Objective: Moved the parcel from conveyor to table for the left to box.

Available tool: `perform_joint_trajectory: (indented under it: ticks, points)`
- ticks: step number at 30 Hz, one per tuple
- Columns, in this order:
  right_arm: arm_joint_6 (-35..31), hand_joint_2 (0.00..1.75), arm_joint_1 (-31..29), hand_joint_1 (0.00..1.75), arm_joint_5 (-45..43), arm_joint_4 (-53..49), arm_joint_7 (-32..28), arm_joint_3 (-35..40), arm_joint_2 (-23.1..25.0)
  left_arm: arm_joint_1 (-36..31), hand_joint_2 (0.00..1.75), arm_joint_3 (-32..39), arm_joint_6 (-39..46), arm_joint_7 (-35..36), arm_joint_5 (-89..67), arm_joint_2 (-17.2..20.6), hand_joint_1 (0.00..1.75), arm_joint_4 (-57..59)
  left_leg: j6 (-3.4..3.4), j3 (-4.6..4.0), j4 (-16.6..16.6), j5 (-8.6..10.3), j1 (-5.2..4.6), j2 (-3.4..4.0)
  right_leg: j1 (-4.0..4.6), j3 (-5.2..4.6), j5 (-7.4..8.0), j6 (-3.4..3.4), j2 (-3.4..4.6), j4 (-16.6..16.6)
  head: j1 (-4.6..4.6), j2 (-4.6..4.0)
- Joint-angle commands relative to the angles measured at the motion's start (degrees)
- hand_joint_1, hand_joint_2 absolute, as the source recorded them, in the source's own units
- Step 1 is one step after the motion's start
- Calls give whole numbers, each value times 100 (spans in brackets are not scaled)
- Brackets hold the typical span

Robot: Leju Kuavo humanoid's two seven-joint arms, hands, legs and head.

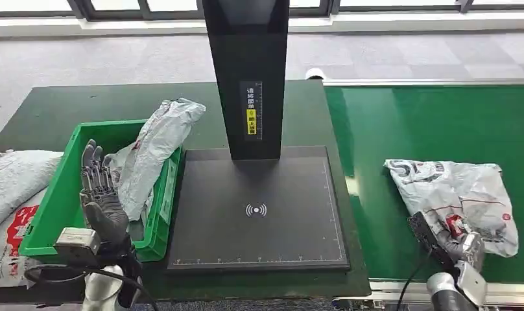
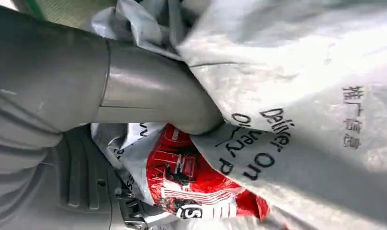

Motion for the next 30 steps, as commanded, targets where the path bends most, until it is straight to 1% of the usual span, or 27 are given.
perform_joint_trajectory:
  ticks: [1,2,3,4,5,6,7,8,9,10,12,13,16,17,18,19,23,24,25,26,30]
  points:
    - [-270,175,1106,175,-1947,-3964,-1183,1586,1298,157,0,11,117,-40,-94,243,0,40,13,10,-11,-2,-7,22,-3,-3,1,-9,15,-2,0,2]
    - [-339,175,1277,175,-2140,-4366,-1289,1779,1377,168,0,15,122,-59,-93,237,0,52,14,16,-14,-4,-5,34,0,-2,2,-12,27,-4,0,0]
    - [-310,175,1340,175,-2149,-4493,-1218,1840,1400,169,0,15,122,-67,-92,236,0,60,7,4,-6,-2,-5,15,-3,-7,-2,-6,10,3,0,0]
    - [-310,175,1340,175,-2149,-4493,-1218,1840,1400,169,0,15,122,-67,-92,236,0,60,13,7,-8,-3,-9,11,-5,-4,-6,-8,3,4,0,0]
    - [-312,175,1357,175,-2149,-4496,-1220,1841,1392,166,0,14,123,-67,-92,233,0,61,8,5,-4,-4,-2,17,1,-6,-2,-7,13,2,0,0]
    - [-312,175,1357,175,-2149,-4496,-1220,1841,1392,166,0,14,123,-67,-92,233,0,61,16,6,-8,-3,-8,6,-3,0,-8,-9,-1,1,0,0]
    - [-313,175,1368,175,-2149,-4490,-1222,1838,1377,163,0,14,124,-67,-92,233,0,62,12,8,-6,-5,-1,19,3,-2,-4,-10,14,-1,0,0]
    - [-380,175,1366,175,-2333,-4484,-1411,1902,1351,155,0,20,137,-67,-93,229,0,72,10,4,-5,-2,-2,10,1,-3,-4,-7,7,-1,-2,0]
    - [-544,175,1450,175,-2566,-4654,-1660,2098,1365,162,0,10,154,-77,-99,237,0,95,15,10,-8,-3,-5,17,0,-1,-4,-8,11,-3,0,0]
    - [-579,175,1600,175,-2661,-4967,-1728,2307,1437,165,0,4,160,-91,-93,246,0,133,9,2,-3,-3,-2,9,1,-5,-4,-6,5,0,0,0]
    - [-589,175,1956,175,-2875,-5726,-1930,2950,1541,150,0,-15,146,-144,-59,272,0,223,7,-4,-2,-2,-3,1,-1,-6,-7,-4,-2,2,0,0]
    - [-527,175,2107,175,-2927,-5960,-1937,3253,1552,135,0,-25,138,-171,-35,283,0,266,13,-1,-6,-3,-8,6,-4,-5,-8,-7,1,3,0,0]
    - [-614,175,2433,175,-2830,-6322,-1979,4214,1566,29,0,-61,98,-231,32,292,0,419,8,-1,-6,-4,-7,9,-4,-6,-8,-7,5,4,0,0]
    - [-680,175,2510,175,-2626,-6368,-1964,4594,1586,-34,0,-102,49,-240,55,299,0,487,10,6,-10,-5,-3,13,1,-1,-7,-11,7,-1,0,2]
    - [-586,175,2531,175,-2650,-6358,-1845,4894,1558,-81,0,-123,34,-233,70,293,0,548,7,1,-8,-4,-3,10,0,-6,-7,-10,6,2,0,0]
    - [-624,175,2524,175,-2642,-6349,-1767,5030,1533,-110,0,-127,49,-233,71,288,0,587,9,8,-10,-5,0,14,4,-2,-7,-12,8,-1,-2,0]
    - [-672,175,2478,175,-2635,-6272,-1714,5047,1464,-124,0,-135,59,-233,71,289,0,607,8,1,-6,-1,5,0,8,-4,-10,-9,-3,-1,-2,0]
    - [-438,175,2478,175,-2670,-6227,-1688,5178,1411,-144,0,-154,-18,-215,121,299,0,633,14,5,-10,1,3,-1,8,1,-9,-10,-5,-6,0,2]
    - [-377,175,2479,175,-2665,-6174,-1699,5273,1446,-172,0,-168,-49,-211,135,292,0,665,20,12,-16,2,2,1,8,8,-7,-11,-6,-13,0,0]
    - [-189,175,2419,175,-2555,-5932,-1581,5413,1448,-229,0,-195,-97,-212,160,286,0,741,15,5,-10,1,4,1,9,4,-8,-9,-6,-9,0,0]
    - [-111,175,1996,175,-2787,-4835,-1557,5577,1538,-325,0,-290,-75,-218,170,274,0,884,14,15,-16,2,5,12,9,12,-2,-10,6,-16,0,0]
